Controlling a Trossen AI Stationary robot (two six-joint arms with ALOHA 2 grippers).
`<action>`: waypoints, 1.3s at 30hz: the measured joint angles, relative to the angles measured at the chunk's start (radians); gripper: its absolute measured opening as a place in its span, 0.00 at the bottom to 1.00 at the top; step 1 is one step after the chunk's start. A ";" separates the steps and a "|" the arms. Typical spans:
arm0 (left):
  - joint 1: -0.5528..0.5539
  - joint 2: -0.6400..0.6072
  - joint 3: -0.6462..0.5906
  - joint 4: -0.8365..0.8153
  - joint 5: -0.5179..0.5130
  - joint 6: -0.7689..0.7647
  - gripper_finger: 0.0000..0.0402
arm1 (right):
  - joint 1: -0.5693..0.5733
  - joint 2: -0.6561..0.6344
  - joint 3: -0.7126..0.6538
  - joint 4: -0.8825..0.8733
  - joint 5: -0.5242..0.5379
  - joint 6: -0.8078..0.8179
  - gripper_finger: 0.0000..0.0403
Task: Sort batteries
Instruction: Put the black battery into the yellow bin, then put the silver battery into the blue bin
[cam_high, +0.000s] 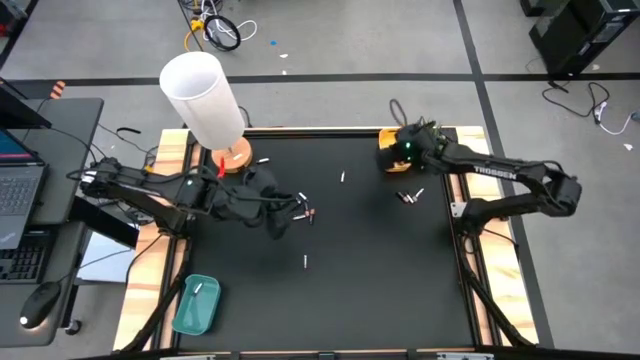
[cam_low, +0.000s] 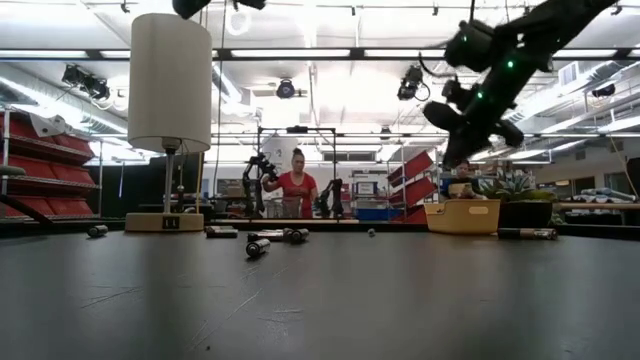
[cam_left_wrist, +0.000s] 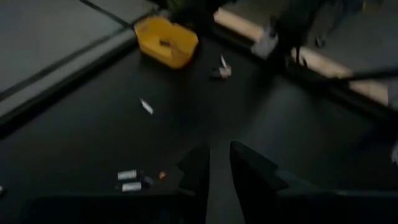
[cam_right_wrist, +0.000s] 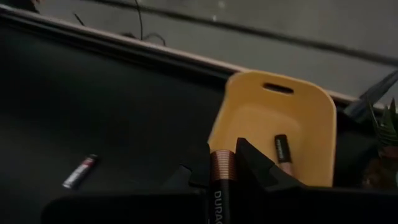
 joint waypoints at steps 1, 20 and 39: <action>0.005 0.001 0.000 0.022 -0.007 0.000 0.19 | -0.033 0.006 0.000 -0.001 -0.035 -0.021 0.09; 0.224 0.167 0.001 0.238 0.215 -0.109 0.19 | -0.261 -0.163 0.000 -0.131 -0.623 -0.199 0.40; 0.394 0.405 0.001 0.425 0.462 -0.258 0.20 | -0.034 -0.525 0.002 -0.281 -0.669 0.014 0.37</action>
